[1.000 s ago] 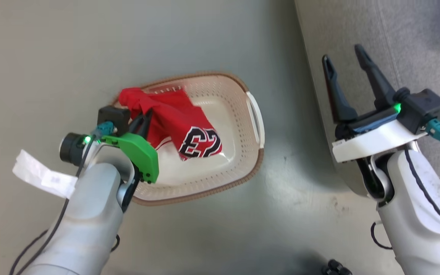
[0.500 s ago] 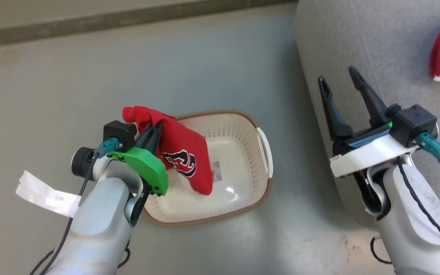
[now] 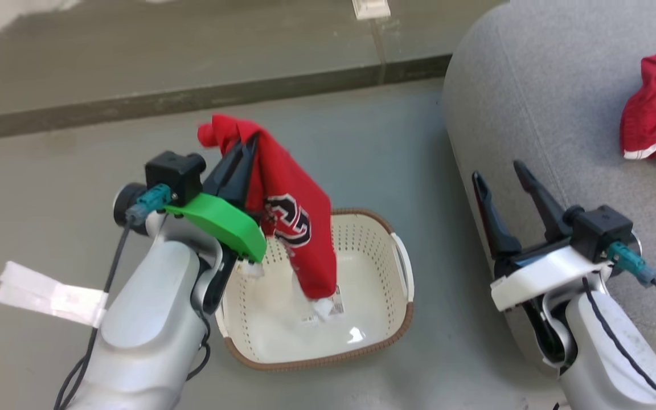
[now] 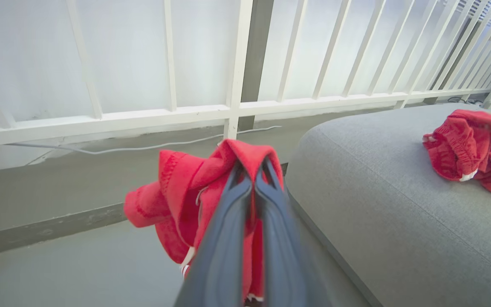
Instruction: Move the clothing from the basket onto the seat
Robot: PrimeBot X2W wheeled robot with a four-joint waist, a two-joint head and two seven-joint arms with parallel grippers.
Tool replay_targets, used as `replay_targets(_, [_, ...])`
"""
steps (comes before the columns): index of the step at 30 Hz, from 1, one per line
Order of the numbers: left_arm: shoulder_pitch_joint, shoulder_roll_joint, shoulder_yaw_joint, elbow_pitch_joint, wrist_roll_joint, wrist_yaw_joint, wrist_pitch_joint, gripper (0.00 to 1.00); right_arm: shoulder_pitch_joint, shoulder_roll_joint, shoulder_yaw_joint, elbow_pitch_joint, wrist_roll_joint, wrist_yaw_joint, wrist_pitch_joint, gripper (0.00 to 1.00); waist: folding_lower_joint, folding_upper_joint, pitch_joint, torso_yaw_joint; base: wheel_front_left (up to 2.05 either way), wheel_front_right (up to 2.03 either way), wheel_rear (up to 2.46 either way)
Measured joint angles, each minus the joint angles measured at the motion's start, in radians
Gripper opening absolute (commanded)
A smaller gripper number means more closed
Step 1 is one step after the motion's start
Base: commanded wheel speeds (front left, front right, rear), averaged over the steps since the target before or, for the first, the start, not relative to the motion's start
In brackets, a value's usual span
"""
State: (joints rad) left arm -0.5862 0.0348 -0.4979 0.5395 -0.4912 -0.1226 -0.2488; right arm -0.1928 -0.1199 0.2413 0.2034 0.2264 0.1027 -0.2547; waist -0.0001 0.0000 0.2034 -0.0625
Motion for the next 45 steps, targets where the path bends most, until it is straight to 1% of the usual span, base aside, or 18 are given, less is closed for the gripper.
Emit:
replay_targets(4, [0.012,0.0,0.016,-0.086,0.004,0.0,0.0,0.0,0.022,0.003,0.001,0.002,0.004,-0.001,0.0,1.0,0.0,0.0,-0.033,0.005,0.0,0.0,0.0])
replay_targets(6, [0.02,-0.001,0.018,-0.126,0.007,0.0,0.0,0.0,0.028,0.005,0.001,0.002,0.006,-0.009,0.0,1.0,0.0,0.0,-0.047,0.008,0.0,0.0,0.0])
replay_targets(14, [0.072,-0.001,0.023,-0.256,0.022,0.0,-0.003,0.0,0.068,0.013,0.013,0.004,0.011,-0.009,0.002,1.0,0.0,0.0,-0.098,0.02,0.0,0.0,0.0])
replay_targets(27, [0.206,0.009,-0.012,-0.349,0.022,0.002,-0.003,0.0,0.128,0.023,0.033,0.002,0.02,-0.012,0.028,1.0,0.0,0.0,-0.18,0.035,0.0,0.0,0.0])
replay_targets(33, [0.243,0.015,-0.02,-0.395,0.022,0.005,-0.003,0.0,0.145,0.024,0.038,-0.006,0.022,-0.016,0.033,1.0,0.0,0.0,-0.194,0.038,0.0,0.0,0.0])
replay_targets(35, [0.247,0.016,-0.02,-0.411,0.022,0.014,-0.001,0.0,0.145,0.025,0.04,-0.013,0.022,-0.017,0.037,1.0,0.0,0.0,-0.194,0.038,0.0,0.0,0.0])
replay_targets(45, [0.272,0.029,-0.026,-0.482,0.029,0.026,0.016,0.0,0.146,0.026,0.05,-0.036,0.029,-0.017,0.046,1.0,0.0,0.0,-0.196,0.037,0.0,0.0,0.0])
